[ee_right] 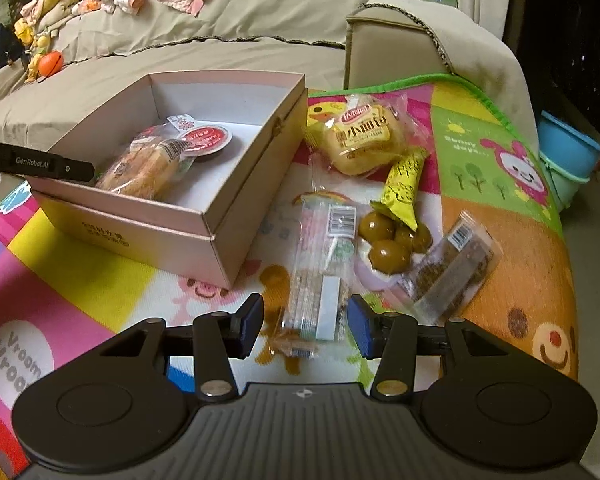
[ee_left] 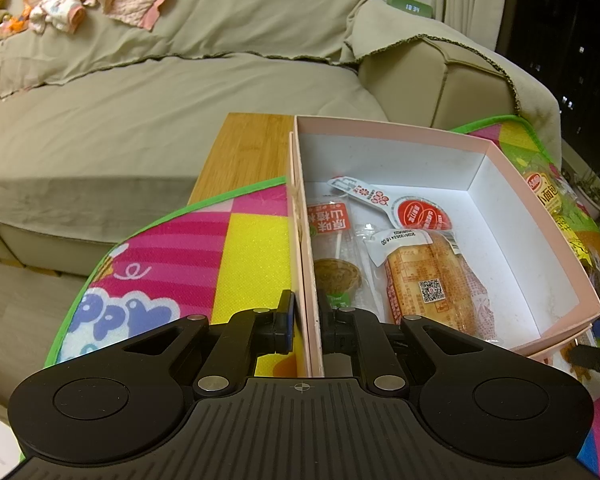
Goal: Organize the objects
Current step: 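Move the right gripper back over the remaining snacks, then grasp a clear barcode packet with the right gripper and lift it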
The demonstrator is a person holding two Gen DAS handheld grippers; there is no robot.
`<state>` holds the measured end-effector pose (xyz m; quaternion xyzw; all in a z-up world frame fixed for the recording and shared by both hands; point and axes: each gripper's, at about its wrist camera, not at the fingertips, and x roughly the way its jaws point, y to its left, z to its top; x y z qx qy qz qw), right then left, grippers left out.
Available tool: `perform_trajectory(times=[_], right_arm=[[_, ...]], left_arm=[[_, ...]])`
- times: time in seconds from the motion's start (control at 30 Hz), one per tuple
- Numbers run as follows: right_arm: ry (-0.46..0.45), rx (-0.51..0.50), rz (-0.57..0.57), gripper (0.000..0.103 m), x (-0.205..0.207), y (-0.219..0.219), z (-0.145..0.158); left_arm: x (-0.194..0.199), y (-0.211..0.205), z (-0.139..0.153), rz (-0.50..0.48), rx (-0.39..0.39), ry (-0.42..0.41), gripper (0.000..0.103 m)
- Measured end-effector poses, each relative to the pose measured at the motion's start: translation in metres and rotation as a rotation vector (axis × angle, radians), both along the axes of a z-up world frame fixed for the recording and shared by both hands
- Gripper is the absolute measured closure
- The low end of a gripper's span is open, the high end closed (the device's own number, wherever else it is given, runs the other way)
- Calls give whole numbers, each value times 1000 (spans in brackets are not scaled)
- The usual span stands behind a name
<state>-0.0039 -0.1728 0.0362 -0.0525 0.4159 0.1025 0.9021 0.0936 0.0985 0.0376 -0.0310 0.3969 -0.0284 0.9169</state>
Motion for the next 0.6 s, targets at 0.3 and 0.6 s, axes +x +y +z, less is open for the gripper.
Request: perform_trajectory(times=[0.3,0.6], right_arm=[[-23,-36,32,56,20,12,-3],[-25,-13,38,55,36,11,-11]], left_arm=[[1,0,0,-9,-1,0,91],[0,-1,0,-9,-1,1,91]])
